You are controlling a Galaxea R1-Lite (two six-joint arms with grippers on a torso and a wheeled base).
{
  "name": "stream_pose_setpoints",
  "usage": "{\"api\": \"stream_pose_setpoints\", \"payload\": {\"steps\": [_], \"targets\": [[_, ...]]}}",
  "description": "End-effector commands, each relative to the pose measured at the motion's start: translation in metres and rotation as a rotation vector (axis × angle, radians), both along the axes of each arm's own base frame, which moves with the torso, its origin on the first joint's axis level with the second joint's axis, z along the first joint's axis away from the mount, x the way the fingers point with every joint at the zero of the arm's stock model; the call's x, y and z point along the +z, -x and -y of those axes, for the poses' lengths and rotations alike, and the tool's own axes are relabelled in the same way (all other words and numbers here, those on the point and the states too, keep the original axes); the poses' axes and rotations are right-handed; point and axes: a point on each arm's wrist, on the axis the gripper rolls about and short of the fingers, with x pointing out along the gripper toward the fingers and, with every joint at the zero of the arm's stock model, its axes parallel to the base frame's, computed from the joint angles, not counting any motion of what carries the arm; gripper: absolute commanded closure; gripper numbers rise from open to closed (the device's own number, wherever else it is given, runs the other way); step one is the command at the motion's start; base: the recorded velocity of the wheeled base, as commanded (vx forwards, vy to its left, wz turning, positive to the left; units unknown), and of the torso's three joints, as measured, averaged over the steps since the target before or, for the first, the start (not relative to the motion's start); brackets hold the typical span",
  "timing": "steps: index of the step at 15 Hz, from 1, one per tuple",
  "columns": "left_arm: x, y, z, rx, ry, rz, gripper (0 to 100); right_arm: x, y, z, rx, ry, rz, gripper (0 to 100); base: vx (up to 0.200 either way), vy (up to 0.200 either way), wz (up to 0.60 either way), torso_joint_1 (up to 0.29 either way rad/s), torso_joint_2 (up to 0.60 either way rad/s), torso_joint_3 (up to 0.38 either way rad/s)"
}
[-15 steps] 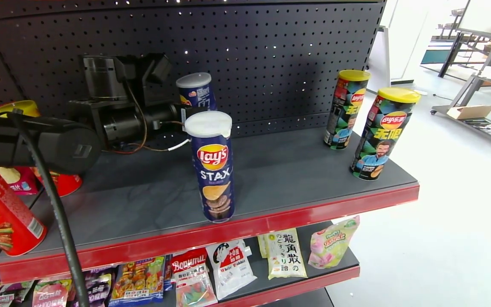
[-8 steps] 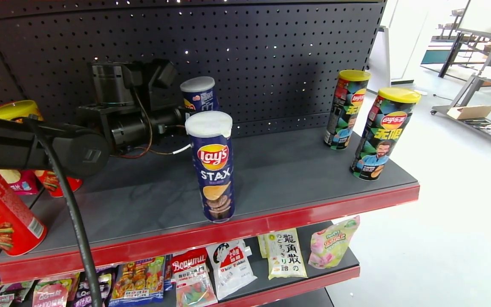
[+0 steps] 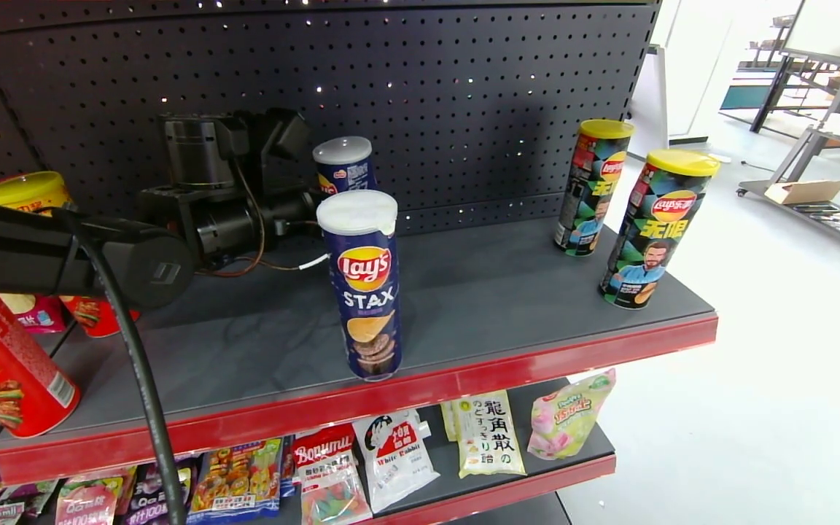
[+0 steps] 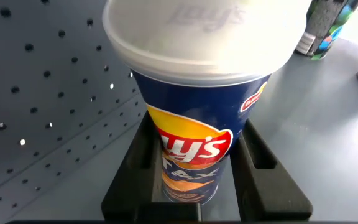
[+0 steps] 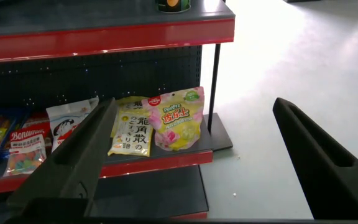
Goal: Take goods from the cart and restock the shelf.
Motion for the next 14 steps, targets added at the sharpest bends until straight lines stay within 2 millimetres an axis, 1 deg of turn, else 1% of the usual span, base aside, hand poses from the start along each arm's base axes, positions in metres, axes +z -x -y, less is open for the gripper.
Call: {"api": "stream_pose_setpoints", "payload": {"steps": [1, 9, 10, 14], "targets": [[-0.0002, 0.0013, -0.0005, -0.001, -0.003, -0.002, 100, 0.0, 0.0, 0.0, 0.001, 0.0, 0.0, 0, 0.0, 0.0, 0.0, 0.0, 0.0, 0.0], [-0.0022, 0.0018, -0.0007, 0.0, -0.009, -0.005, 100, 0.0, 0.0, 0.0, 0.001, 0.0, 0.0, 0, 0.0, 0.0, 0.0, 0.0, 0.0, 0.0], [-0.0035, 0.0021, -0.0008, -0.001, -0.018, -0.005, 0, 0.0, 0.0, 0.0, 0.001, 0.0, 0.0, 0, 0.0, 0.0, 0.0, 0.0, 0.0, 0.0], [-0.0061, 0.0058, -0.0022, -0.004, -0.038, -0.011, 0, 0.0, 0.0, 0.0, 0.001, 0.0, 0.0, 0, 0.0, 0.0, 0.0, 0.0, 0.0, 0.0]]}}
